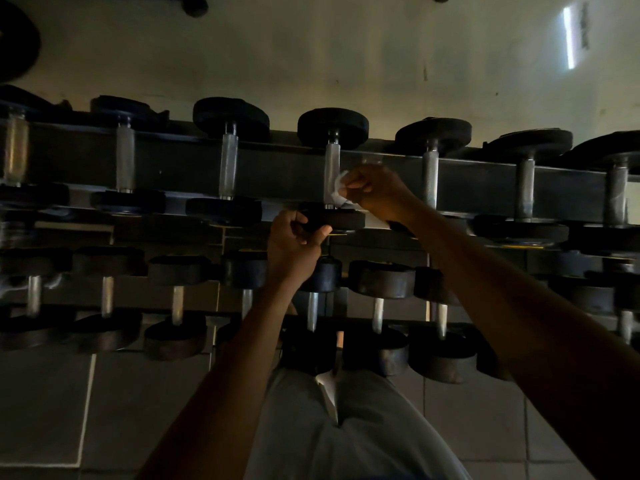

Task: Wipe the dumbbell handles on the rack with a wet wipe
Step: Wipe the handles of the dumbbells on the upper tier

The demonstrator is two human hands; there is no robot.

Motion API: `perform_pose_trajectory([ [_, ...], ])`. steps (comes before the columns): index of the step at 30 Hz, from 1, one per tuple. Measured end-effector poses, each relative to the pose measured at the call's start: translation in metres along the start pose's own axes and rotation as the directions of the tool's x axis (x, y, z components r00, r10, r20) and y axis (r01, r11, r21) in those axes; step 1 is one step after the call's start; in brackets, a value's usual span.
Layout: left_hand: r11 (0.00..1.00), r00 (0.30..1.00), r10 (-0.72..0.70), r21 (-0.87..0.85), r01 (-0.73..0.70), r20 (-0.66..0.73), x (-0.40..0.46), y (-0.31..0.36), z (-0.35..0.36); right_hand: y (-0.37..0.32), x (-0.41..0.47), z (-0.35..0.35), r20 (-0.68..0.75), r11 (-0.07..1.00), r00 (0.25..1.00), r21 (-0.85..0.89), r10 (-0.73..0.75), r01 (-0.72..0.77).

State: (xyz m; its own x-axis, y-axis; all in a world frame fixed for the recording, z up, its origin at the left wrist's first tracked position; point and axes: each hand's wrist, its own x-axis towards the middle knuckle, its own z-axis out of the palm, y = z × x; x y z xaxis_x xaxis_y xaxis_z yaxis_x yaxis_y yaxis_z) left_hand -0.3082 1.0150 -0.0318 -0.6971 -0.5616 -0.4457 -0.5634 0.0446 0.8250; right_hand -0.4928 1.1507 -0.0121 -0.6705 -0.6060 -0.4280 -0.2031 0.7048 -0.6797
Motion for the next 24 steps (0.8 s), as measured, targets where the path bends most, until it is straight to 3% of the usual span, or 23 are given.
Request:
perform_pose_trajectory([
  [5,1.000,1.000,0.000,-0.005,0.000,0.006,-0.001,0.000,0.000,0.002,-0.003,0.004,0.036,0.994,0.999,-0.109,-0.024,0.028],
  [12,1.000,1.000,0.003,-0.001,-0.003,0.001,-0.002,0.001,0.000,0.002,0.001,0.005,0.003,0.918,0.961,-0.295,-0.276,0.265],
  [17,1.000,1.000,-0.002,-0.017,0.002,-0.001,-0.001,0.001,-0.001,-0.032,0.018,0.002,0.130,0.691,0.950,-0.659,-0.283,0.296],
  [24,0.999,0.999,0.037,-0.024,-0.038,-0.014,0.000,-0.003,0.000,-0.075,0.043,0.017,0.317,0.434,0.931,-0.824,-0.182,0.365],
])
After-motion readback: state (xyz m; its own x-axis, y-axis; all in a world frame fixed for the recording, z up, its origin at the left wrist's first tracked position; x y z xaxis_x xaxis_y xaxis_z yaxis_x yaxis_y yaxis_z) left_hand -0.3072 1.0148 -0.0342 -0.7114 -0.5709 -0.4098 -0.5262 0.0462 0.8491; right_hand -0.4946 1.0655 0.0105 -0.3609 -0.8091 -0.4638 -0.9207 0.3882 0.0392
